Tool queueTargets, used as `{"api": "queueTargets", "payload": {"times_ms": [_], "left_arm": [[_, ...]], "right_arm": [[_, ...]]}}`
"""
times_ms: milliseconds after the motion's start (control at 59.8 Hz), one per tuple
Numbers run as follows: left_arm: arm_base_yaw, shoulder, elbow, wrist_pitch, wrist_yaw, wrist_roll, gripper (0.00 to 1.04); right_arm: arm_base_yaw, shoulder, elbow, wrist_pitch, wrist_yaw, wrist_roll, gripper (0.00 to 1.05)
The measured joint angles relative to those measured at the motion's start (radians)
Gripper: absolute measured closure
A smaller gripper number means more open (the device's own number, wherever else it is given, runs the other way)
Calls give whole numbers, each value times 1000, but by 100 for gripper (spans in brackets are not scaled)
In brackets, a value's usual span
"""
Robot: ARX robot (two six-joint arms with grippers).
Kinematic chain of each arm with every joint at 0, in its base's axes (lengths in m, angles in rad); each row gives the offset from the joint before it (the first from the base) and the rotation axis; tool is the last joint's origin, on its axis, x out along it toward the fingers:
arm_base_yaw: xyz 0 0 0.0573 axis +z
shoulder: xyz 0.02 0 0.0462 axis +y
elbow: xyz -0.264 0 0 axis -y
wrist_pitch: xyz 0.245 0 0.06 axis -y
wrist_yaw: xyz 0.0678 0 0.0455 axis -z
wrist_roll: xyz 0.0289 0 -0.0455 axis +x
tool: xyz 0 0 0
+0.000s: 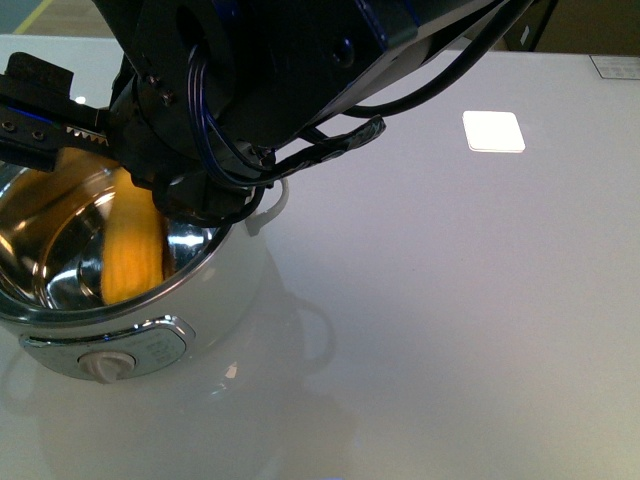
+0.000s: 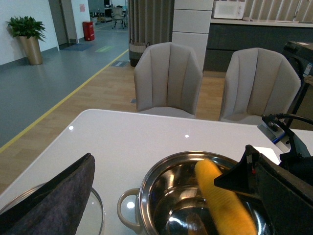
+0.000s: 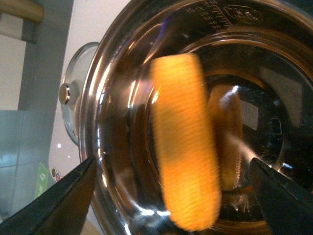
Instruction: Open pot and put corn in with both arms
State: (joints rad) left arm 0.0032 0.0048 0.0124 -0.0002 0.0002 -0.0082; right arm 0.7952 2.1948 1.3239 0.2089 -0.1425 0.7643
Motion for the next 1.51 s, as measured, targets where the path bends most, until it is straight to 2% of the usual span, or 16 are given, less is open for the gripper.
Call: {"api": "queueTargets", "payload": {"times_ms": [50, 217, 318, 435, 636, 770, 920, 1121, 1271, 1305, 1388, 1422, 1506], "left_arm": [[0, 0, 0, 0, 0, 0, 7], [0, 0, 0, 0, 0, 0, 7], [0, 0, 0, 0, 0, 0, 7], [0, 0, 0, 0, 0, 0, 7], [0, 0, 0, 0, 0, 0, 7], [0, 0, 0, 0, 0, 0, 7], [0, 0, 0, 0, 0, 0, 7], [0, 0, 0, 0, 0, 0, 7], [0, 0, 0, 0, 0, 0, 7], [0, 0, 0, 0, 0, 0, 7], [0, 0, 0, 0, 0, 0, 7], [0, 0, 0, 0, -1, 0, 7], [0, 0, 0, 0, 0, 0, 7]], "right_arm": [[-5, -6, -18, 6, 3, 2, 7], [-51, -76, -111, 37, 47, 3, 9], [-109, -171, -201, 80, 91, -8, 9], [-212, -359, -369, 127, 180, -94, 9], [-329, -697, -633, 153, 207, -250, 9], [-349, -985, -808, 65, 282, -315, 9], [-337, -1208, -901, -44, 368, -357, 9], [-346, -1400, -977, -189, 499, -354, 9], [-359, -1466, -1015, -253, 536, -323, 9], [-362, -1468, -1039, -185, 551, -358, 12], [-417, -1525, -1197, 225, 502, -573, 31], [-440, -1551, -1218, 276, 481, -630, 37], [-488, -1614, -1234, 278, 435, -693, 52]]}}
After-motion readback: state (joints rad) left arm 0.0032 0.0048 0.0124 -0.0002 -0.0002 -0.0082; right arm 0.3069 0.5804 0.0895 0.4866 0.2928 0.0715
